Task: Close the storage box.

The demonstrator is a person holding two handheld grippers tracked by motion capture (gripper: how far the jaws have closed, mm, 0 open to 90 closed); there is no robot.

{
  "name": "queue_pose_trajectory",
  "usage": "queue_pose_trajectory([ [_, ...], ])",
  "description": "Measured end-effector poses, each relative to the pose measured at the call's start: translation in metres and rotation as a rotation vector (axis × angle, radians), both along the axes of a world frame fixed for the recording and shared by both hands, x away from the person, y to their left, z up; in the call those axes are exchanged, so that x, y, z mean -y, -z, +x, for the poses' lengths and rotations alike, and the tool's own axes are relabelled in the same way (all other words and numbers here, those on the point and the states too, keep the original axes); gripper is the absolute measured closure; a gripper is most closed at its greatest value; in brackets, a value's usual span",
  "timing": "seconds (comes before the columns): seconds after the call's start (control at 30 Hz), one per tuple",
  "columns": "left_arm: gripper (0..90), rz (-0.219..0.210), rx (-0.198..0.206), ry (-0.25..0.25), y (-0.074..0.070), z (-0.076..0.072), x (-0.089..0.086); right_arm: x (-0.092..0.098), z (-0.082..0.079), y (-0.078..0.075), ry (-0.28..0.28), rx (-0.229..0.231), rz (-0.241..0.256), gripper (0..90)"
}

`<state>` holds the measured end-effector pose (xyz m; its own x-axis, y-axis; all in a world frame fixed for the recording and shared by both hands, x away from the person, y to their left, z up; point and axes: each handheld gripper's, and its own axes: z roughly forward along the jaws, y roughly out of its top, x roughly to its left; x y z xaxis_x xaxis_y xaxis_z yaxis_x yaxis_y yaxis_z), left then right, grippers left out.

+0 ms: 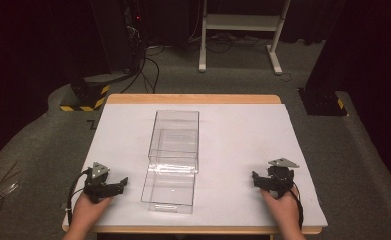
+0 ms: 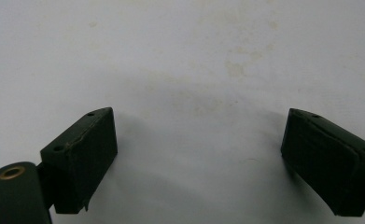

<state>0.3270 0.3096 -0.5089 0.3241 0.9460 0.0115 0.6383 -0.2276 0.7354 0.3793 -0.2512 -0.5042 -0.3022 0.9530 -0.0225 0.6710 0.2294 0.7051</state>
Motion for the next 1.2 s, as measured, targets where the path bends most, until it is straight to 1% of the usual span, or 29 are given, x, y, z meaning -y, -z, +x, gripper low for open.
queue_pose_trajectory([
  [0.3,15.7,0.001,0.000,-0.001,-0.0001,0.0000,0.0001,0.0001,0.0001,0.0000,0.000,0.000,0.001,10.4],
  [0.87,15.2,-0.007,-0.008,-0.022,-0.0010,-0.0001,0.0019,-0.0005,-0.0003,0.0000,0.001,-0.001,-0.001,10.1],
  [0.93,15.1,-0.001,-0.008,-0.015,-0.0012,0.0001,0.0018,-0.0005,-0.0003,0.0001,0.001,0.000,0.000,10.1],
  [1.0,15.1,-0.008,-0.017,-0.004,-0.0021,-0.0003,0.0007,-0.0005,-0.0004,0.0001,0.001,0.000,0.000,10.1],
  [1.03,15.1,-0.014,-0.012,-0.005,-0.0022,-0.0007,0.0006,-0.0006,-0.0004,0.0001,0.001,0.000,0.000,10.1],
  [1.1,15.1,-0.011,-0.004,0.004,-0.0029,-0.0011,-0.0006,-0.0005,-0.0004,0.0001,0.001,0.000,0.000,10.1],
  [1.2,15.0,-0.038,0.010,0.018,-0.0044,-0.0036,-0.0019,-0.0005,-0.0004,0.0001,0.001,0.000,0.000,10.1],
])
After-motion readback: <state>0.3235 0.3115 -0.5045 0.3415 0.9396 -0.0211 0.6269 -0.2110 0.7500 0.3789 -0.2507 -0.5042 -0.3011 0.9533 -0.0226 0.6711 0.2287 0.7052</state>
